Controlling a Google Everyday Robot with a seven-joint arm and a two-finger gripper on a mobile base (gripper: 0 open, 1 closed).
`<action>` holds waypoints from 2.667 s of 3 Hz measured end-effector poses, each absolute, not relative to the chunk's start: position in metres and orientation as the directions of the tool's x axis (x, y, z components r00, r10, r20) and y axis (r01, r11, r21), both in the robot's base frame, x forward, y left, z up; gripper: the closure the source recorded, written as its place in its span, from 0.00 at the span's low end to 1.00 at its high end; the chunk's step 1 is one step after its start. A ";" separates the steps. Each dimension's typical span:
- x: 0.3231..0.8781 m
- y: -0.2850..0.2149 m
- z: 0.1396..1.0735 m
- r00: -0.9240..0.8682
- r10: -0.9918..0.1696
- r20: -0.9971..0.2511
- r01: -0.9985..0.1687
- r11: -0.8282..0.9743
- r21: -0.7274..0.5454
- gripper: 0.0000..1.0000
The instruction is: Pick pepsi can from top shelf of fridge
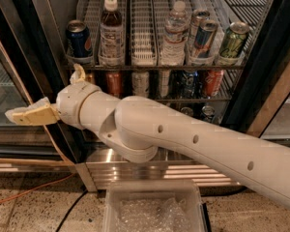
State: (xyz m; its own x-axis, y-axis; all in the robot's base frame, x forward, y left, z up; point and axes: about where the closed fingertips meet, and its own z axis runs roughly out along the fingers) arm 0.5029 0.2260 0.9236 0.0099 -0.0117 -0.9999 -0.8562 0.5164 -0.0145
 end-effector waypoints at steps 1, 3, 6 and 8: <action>0.519 0.232 0.940 0.043 0.000 -0.999 -0.794 0.607 -0.034 0.00; 0.535 0.181 0.930 -0.008 -0.009 -1.000 -0.597 0.802 -0.003 0.00; 0.538 0.174 0.929 -0.009 -0.010 -1.000 -0.576 0.817 -0.003 0.12; 0.561 0.160 0.931 0.015 0.005 -1.000 -0.568 0.823 -0.005 0.13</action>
Offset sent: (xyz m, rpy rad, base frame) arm 0.0495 -0.0421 0.0115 -0.0052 0.0037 -0.4411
